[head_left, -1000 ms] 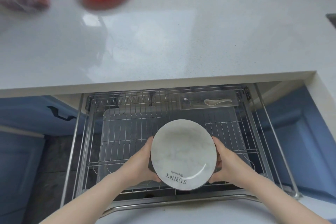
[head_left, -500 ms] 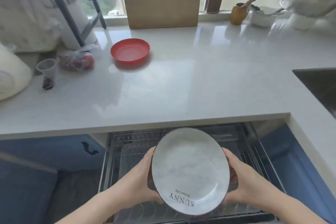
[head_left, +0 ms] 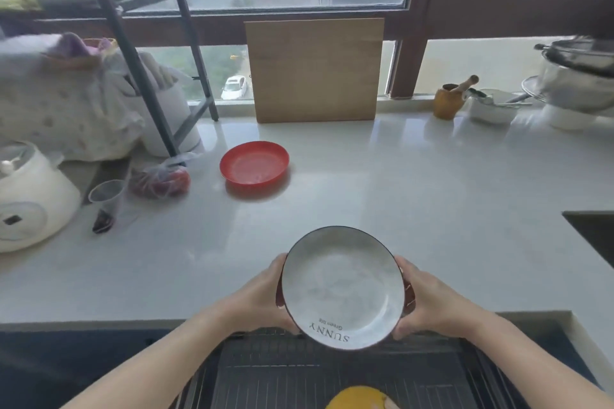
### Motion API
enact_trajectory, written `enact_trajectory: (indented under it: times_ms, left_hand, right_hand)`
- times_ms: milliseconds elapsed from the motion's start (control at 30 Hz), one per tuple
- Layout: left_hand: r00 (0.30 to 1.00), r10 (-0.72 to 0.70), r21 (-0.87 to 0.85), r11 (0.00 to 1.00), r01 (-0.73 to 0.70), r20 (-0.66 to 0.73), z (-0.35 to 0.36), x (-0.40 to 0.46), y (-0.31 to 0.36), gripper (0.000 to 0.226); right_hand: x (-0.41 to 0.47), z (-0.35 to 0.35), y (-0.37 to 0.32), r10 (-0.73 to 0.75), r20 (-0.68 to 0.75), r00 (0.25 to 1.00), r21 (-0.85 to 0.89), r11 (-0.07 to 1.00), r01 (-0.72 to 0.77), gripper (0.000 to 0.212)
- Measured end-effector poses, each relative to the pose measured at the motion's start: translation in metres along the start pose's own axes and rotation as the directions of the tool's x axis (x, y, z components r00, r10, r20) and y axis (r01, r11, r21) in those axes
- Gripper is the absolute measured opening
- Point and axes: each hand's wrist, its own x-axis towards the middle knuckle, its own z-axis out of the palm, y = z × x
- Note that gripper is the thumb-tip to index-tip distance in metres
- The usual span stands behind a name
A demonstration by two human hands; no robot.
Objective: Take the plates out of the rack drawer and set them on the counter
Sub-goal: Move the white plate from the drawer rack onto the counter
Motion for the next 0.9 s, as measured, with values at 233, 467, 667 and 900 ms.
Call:
enact_trajectory:
  times_ms: [233, 467, 667, 900]
  left_hand:
    - [0.999, -0.038, -0.092, 0.995, 0.038, 0.006, -0.027, 0.079, -0.006, 0.104]
    - [0.994, -0.106, -0.051, 0.993, 0.105, -0.016, -0.054, 0.143, -0.01, 0.102]
    - [0.993, -0.109, -0.02, 0.994, 0.109, -0.033, -0.072, 0.192, -0.005, 0.103]
    - [0.987, -0.117, 0.074, 0.989, 0.125, -0.109, -0.092, 0.243, -0.001, 0.089]
  right_hand:
    - [0.083, -0.042, 0.028, 0.037, 0.089, 0.995, 0.049, 0.998, -0.042, 0.101]
    - [0.149, -0.081, 0.046, 0.012, 0.128, 0.992, 0.075, 0.997, -0.022, 0.099]
    - [0.192, -0.11, 0.057, 0.025, 0.12, 0.992, 0.091, 0.995, -0.036, 0.102]
    - [0.237, -0.138, 0.071, 0.062, 0.065, 0.996, 0.074, 0.995, -0.066, 0.101]
